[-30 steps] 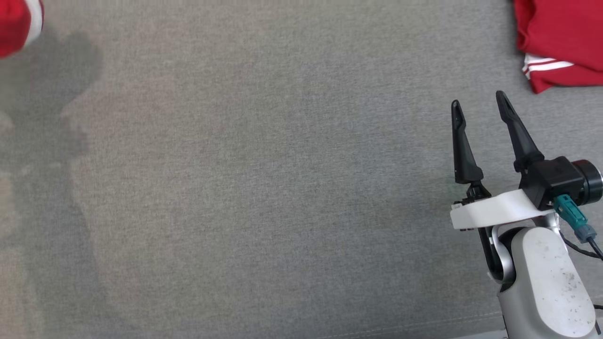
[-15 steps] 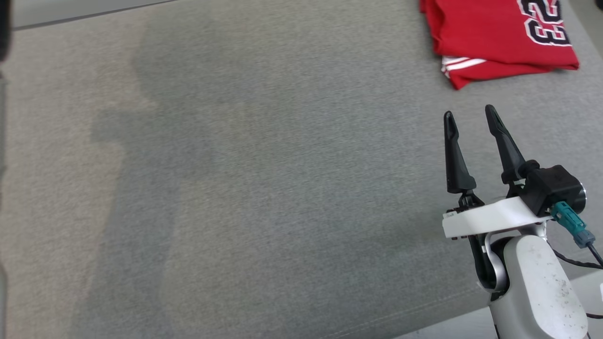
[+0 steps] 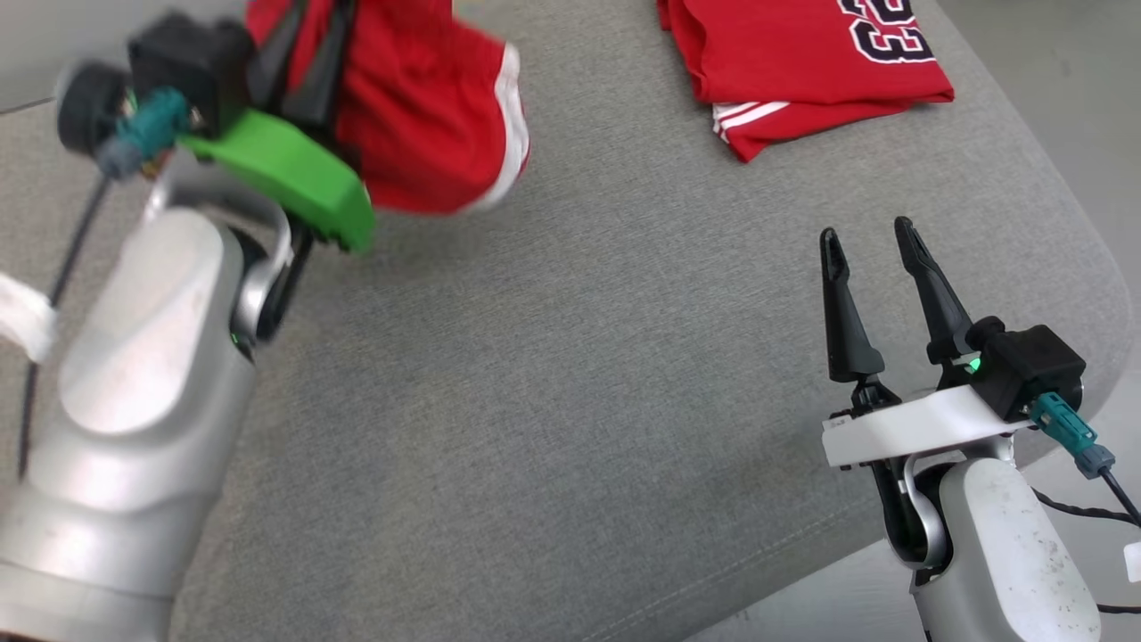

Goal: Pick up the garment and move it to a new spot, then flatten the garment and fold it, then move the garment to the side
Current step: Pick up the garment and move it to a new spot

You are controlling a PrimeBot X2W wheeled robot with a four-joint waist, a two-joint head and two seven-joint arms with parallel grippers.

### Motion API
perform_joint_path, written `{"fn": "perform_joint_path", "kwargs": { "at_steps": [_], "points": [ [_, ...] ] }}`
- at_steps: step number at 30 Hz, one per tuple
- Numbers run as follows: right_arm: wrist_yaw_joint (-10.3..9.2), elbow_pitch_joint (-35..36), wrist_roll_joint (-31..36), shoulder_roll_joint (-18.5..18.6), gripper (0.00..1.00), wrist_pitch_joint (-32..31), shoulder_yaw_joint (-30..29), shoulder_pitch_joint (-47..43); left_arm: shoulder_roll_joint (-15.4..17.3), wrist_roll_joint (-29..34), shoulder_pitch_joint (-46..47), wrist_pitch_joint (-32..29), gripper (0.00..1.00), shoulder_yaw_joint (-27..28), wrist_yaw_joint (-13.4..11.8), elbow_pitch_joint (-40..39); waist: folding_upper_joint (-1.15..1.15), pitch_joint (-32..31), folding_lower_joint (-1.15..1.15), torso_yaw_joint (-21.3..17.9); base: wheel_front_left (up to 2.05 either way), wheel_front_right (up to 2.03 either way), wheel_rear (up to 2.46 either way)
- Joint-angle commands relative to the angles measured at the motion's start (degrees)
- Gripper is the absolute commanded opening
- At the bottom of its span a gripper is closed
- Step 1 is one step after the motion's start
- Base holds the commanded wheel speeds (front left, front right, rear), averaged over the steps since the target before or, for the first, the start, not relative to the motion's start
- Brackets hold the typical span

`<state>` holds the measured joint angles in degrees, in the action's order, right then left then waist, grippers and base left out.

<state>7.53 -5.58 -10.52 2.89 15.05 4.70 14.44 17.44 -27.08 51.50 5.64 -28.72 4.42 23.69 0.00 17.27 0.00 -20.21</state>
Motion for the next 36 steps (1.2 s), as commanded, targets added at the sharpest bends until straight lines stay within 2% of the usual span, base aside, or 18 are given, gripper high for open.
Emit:
{"fn": "perform_joint_path", "kwargs": {
  "at_steps": [1, 8, 12, 13, 14, 18, 22, 31, 36],
  "points": [
    [-0.09, -0.17, -0.41, 0.00, 1.00, 0.14, 0.27, -0.42, -0.05, -0.41, -2.72, 1.05, 0.00, -0.05, -0.62, 0.75, 0.00, -0.40, 0.00, -0.74, 0.00, 0.00, 0.00],
    [-0.09, -0.68, -0.55, -0.01, 1.00, 0.14, 1.08, -1.08, -1.43, -2.66, -12.85, 5.32, 0.00, -0.07, -2.30, 5.65, 0.00, -0.92, 0.00, -0.69, 0.00, 0.00, 0.00],
    [-0.09, -1.18, -0.33, 0.01, 1.00, 0.14, 1.56, -1.21, -2.44, -2.57, -16.48, 6.72, 0.00, -1.33, -1.91, 9.29, 0.00, -1.23, 0.00, 0.12, 0.00, 0.00, 0.00],
    [-0.09, -1.34, -0.36, 0.01, 1.00, 0.14, 1.74, -1.06, -2.59, -1.69, -16.94, 7.03, 0.45, -2.02, -1.92, 10.21, 0.00, -1.31, 0.00, 0.33, 0.00, 0.00, 0.00],
    [-0.09, -1.44, -0.32, 0.01, 1.00, 0.14, 1.89, -0.98, -2.84, -1.36, -17.09, 7.39, 1.00, -2.43, -2.05, 10.83, 0.00, -1.42, 0.00, 0.52, 0.00, 0.00, 0.00],
    [-0.09, -2.29, 0.13, 0.03, 1.00, 0.14, 1.89, -1.51, -3.92, -0.31, -17.70, 9.01, 1.00, -2.17, -2.44, 11.47, 0.00, -2.58, 0.00, 1.78, 0.00, 0.00, 0.00],
    [-0.09, -2.90, 0.64, 0.03, 1.00, 0.14, 1.49, -2.54, -3.84, 1.38, -18.61, 9.55, 1.00, 0.43, -3.68, 7.59, 0.00, -4.30, 0.00, 3.53, 0.00, 0.00, 0.00],
    [-0.09, -3.93, 1.84, 0.03, 1.00, 0.14, 0.16, -4.52, -0.86, 8.51, -28.18, 9.51, 1.00, 12.74, -7.17, -8.90, 0.00, -7.17, 0.00, 8.44, 0.00, 0.00, 0.00],
    [-0.09, -4.10, 2.11, 0.03, 1.00, 0.14, -0.89, -5.09, -0.80, 10.91, -34.85, 9.50, 1.00, 19.78, -8.63, -15.08, 0.00, -8.08, 0.00, 11.24, 0.00, 0.00, 0.00]
  ]
}}
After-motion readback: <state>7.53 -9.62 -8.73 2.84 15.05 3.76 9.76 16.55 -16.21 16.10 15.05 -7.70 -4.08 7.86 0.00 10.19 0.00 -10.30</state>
